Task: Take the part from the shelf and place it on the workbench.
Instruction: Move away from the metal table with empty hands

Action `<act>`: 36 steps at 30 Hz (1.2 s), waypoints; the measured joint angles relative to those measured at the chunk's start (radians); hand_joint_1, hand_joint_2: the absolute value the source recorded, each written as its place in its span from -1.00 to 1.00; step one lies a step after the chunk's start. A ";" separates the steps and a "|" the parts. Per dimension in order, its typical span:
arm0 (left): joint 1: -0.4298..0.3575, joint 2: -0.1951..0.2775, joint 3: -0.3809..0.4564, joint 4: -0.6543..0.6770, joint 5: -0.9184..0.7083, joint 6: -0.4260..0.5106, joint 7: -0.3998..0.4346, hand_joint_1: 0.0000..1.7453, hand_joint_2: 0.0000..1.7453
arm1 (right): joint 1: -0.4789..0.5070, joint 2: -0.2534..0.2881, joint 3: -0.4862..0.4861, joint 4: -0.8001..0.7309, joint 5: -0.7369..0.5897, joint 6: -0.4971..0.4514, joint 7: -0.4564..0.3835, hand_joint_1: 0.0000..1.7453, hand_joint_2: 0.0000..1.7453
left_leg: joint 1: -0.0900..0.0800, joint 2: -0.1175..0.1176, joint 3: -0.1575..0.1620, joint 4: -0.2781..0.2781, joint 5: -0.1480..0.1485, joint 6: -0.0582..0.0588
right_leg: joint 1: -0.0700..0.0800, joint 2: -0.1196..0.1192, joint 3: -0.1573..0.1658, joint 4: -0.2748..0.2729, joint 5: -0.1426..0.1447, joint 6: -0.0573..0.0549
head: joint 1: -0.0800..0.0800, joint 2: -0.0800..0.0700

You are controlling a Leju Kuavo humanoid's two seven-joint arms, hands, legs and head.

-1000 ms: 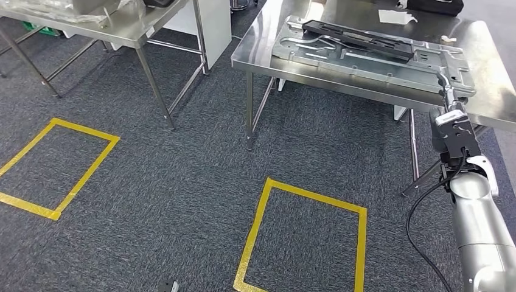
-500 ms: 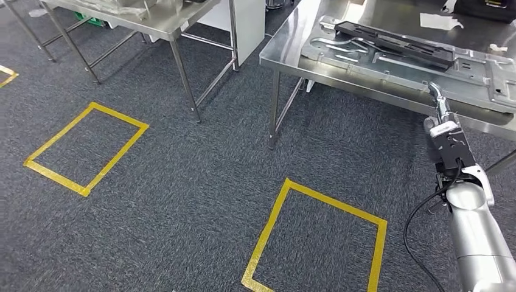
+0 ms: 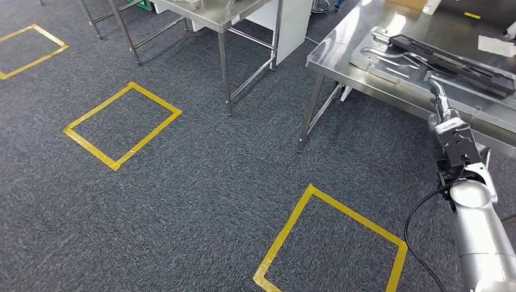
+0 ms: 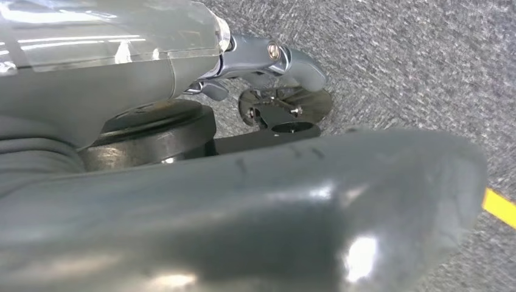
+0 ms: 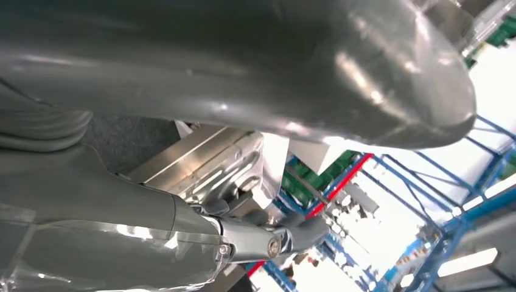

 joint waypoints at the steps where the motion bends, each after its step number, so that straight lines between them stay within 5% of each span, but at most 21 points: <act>1: 0.000 0.000 0.000 0.000 -0.002 0.000 0.000 -1.00 -1.00 | 0.010 -0.005 0.000 0.000 -0.005 -0.001 0.001 -1.00 -1.00 | -0.002 -0.012 -0.002 0.001 0.001 0.002 | 0.001 0.015 -0.034 0.072 -0.031 0.000 | 0.000 0.000; 3: 0.001 0.000 0.000 0.000 -0.004 0.000 0.001 -1.00 -1.00 | 0.027 -0.008 0.000 0.000 -0.010 -0.002 0.001 -1.00 -1.00 | -0.005 -0.039 -0.003 0.003 0.002 0.003 | 0.003 0.026 -0.074 0.149 -0.044 -0.002 | 0.000 0.000; 4: 0.001 0.001 0.000 0.000 -0.004 0.001 0.001 -1.00 -1.00 | 0.030 -0.008 0.001 0.000 -0.012 -0.001 0.001 -1.00 -1.00 | -0.007 -0.052 -0.003 0.006 0.002 0.003 | 0.003 0.028 -0.067 0.128 -0.021 -0.004 | 0.000 0.000; 7: -0.001 0.001 0.000 0.000 -0.004 0.003 0.001 -1.00 -1.00 | 0.016 -0.009 0.004 0.006 -0.019 0.002 -0.003 -1.00 -1.00 | -0.009 -0.087 -0.009 0.017 -0.001 -0.003 | 0.003 0.082 0.022 -0.068 0.076 -0.017 | 0.000 0.000; 9: -0.004 0.001 0.000 0.000 -0.006 0.007 -0.001 -1.00 -1.00 | -0.002 -0.014 0.009 0.021 -0.031 0.005 -0.010 -1.00 -1.00 | -0.006 -0.108 -0.023 0.023 0.002 -0.013 | 0.003 0.113 0.045 -0.128 0.089 -0.021 | 0.000 0.000; 11: -0.004 0.001 0.000 0.000 -0.010 0.011 -0.007 -1.00 -1.00 | -0.016 -0.022 0.019 0.040 -0.044 0.006 -0.018 -1.00 -1.00 | -0.003 -0.125 -0.034 0.024 0.007 -0.026 | 0.005 0.092 0.044 -0.133 0.093 -0.027 | 0.000 0.000; 13: -0.006 0.002 -0.001 0.000 -0.017 0.014 -0.015 -1.00 -1.00 | -0.026 -0.023 0.033 0.054 -0.053 0.005 -0.027 -1.00 -1.00 | -0.006 -0.086 -0.048 0.052 -0.012 -0.039 | 0.002 0.064 0.050 -0.141 0.096 -0.039 | 0.000 0.000; 15: -0.012 0.002 -0.001 0.000 -0.023 0.017 -0.022 -1.00 -1.00 | -0.029 -0.024 0.043 0.062 -0.059 0.003 -0.033 -1.00 -1.00 | -0.006 -0.022 -0.095 0.151 -0.067 -0.050 | 0.003 0.035 0.055 -0.145 0.096 -0.048 | 0.000 0.000; 18: -0.014 0.002 -0.001 0.000 -0.025 0.015 -0.029 -1.00 -1.00 | -0.029 -0.023 0.052 0.073 -0.062 -0.003 -0.037 -1.00 -1.00 | 0.005 0.004 -0.169 0.302 -0.118 -0.061 | 0.005 -0.010 0.055 -0.143 0.093 -0.051 | 0.000 0.000; 19: -0.014 0.003 -0.001 0.000 -0.025 0.013 -0.031 -1.00 -1.00 | -0.029 -0.021 0.056 0.077 -0.063 -0.006 -0.038 -1.00 -1.00 | 0.007 0.007 -0.163 0.290 -0.102 -0.063 | 0.005 -0.024 0.056 -0.143 0.093 -0.050 | 0.000 0.000; 21: -0.016 0.004 -0.001 0.000 -0.025 0.010 -0.032 -1.00 -1.00 | -0.029 -0.019 0.064 0.083 -0.063 -0.012 -0.040 -1.00 -1.00 | 0.010 0.030 -0.098 0.167 -0.042 -0.065 | 0.004 -0.050 0.058 -0.139 0.089 -0.044 | 0.000 0.000; 24: -0.021 0.004 -0.001 0.000 -0.024 0.004 -0.031 -1.00 -1.00 | -0.035 -0.019 0.073 0.089 -0.063 -0.015 -0.041 -1.00 -1.00 | 0.003 0.073 -0.032 0.037 -0.004 -0.048 | 0.011 -0.080 0.061 -0.133 0.082 -0.026 | 0.000 0.000; 27: -0.022 0.005 -0.001 0.000 -0.017 -0.007 -0.024 -1.00 -1.00 | -0.039 -0.016 0.080 0.094 -0.062 -0.016 -0.041 -1.00 -1.00 | -0.001 0.047 -0.036 0.030 0.002 -0.024 | 0.007 -0.098 0.067 -0.137 0.081 -0.007 | 0.000 0.000; 29: -0.023 0.005 0.000 0.000 -0.008 -0.016 -0.014 -1.00 -1.00 | -0.038 -0.014 0.086 0.095 -0.060 -0.017 -0.042 -1.00 -1.00 | 0.001 0.028 -0.034 0.021 0.014 -0.011 | 0.001 -0.054 0.057 -0.103 0.046 0.000 | 0.000 0.000; 31: -0.025 0.005 0.001 0.000 0.002 -0.030 -0.005 -1.00 -1.00 | -0.037 -0.014 0.091 0.099 -0.059 -0.020 -0.041 -1.00 -1.00 | -0.001 0.008 -0.037 0.018 0.024 -0.003 | 0.000 0.006 0.010 0.011 -0.028 0.000 | 0.000 0.000; 33: -0.025 0.005 0.002 0.000 0.006 -0.040 0.001 -1.00 -1.00 | -0.037 -0.012 0.095 0.108 -0.055 -0.023 -0.041 -1.00 -1.00 | -0.006 -0.017 -0.045 0.020 0.029 0.001 | 0.004 0.023 -0.043 0.131 -0.078 -0.003 | 0.001 0.000; 34: -0.024 0.006 0.002 0.000 0.006 -0.042 0.003 -1.00 -1.00 | -0.037 -0.009 0.097 0.114 -0.051 -0.024 -0.041 -1.00 -1.00 | -0.008 -0.031 -0.049 0.022 0.031 0.001 | 0.007 0.025 -0.050 0.147 -0.075 -0.007 | 0.001 0.000; 36: -0.026 0.006 0.002 0.000 0.002 -0.040 0.004 -1.00 -1.00 | -0.041 -0.006 0.103 0.125 -0.044 -0.027 -0.041 -1.00 -1.00 | -0.011 -0.059 -0.057 0.027 0.037 0.000 | 0.010 0.035 -0.007 0.064 -0.018 -0.018 | 0.000 0.000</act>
